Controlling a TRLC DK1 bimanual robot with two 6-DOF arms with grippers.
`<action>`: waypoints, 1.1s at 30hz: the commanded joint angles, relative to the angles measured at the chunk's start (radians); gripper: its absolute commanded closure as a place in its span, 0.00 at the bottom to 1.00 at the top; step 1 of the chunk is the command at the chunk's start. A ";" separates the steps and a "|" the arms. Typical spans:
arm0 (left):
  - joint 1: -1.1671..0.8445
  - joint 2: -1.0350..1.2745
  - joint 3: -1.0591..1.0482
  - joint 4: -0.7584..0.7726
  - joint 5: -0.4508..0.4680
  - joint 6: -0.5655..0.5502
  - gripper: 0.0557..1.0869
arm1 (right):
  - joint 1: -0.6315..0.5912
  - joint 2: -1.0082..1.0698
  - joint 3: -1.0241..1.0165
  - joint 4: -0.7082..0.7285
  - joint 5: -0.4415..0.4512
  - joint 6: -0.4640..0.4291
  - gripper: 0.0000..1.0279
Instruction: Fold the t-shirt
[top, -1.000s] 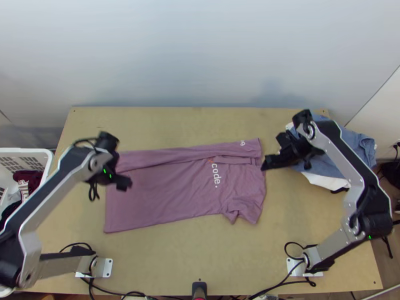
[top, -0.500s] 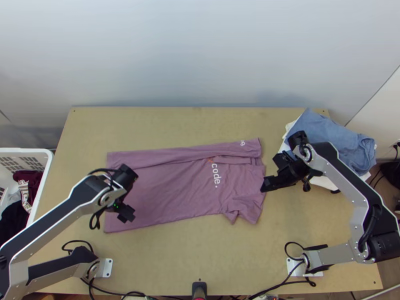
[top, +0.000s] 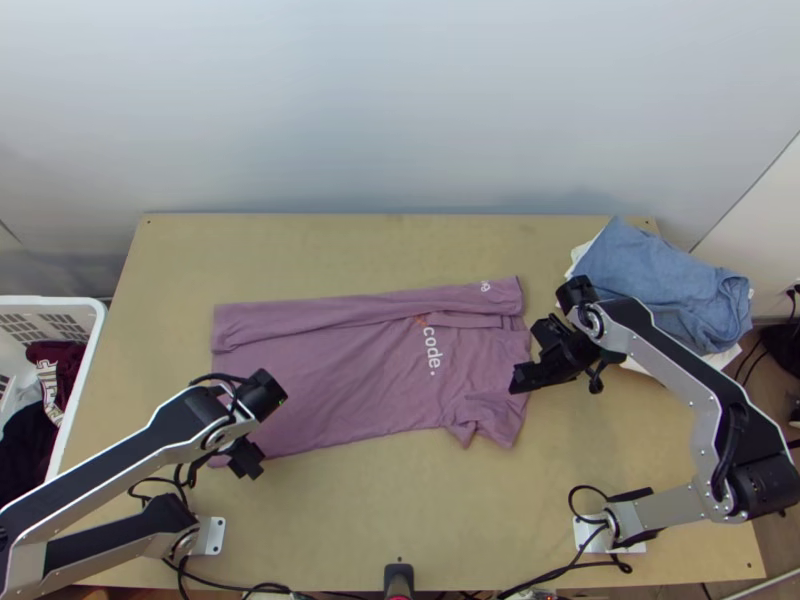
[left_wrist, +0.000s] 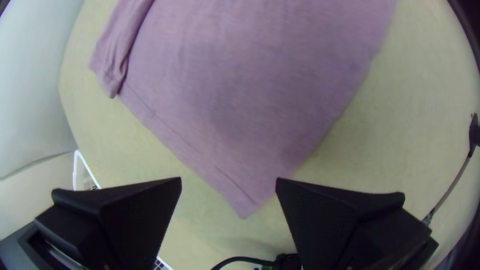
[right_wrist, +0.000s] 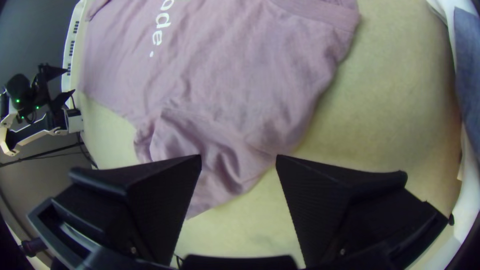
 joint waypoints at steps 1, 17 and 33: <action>-0.018 -0.005 -0.028 -0.002 -0.001 0.050 0.11 | 0.025 0.026 -0.008 0.043 -0.001 0.039 0.32; 0.041 0.055 -0.055 -0.002 0.136 0.186 0.10 | 0.034 0.092 -0.010 0.107 -0.001 0.069 0.32; 0.090 0.089 -0.064 0.020 0.136 0.246 0.11 | 0.033 0.084 -0.025 0.118 0.041 0.078 0.43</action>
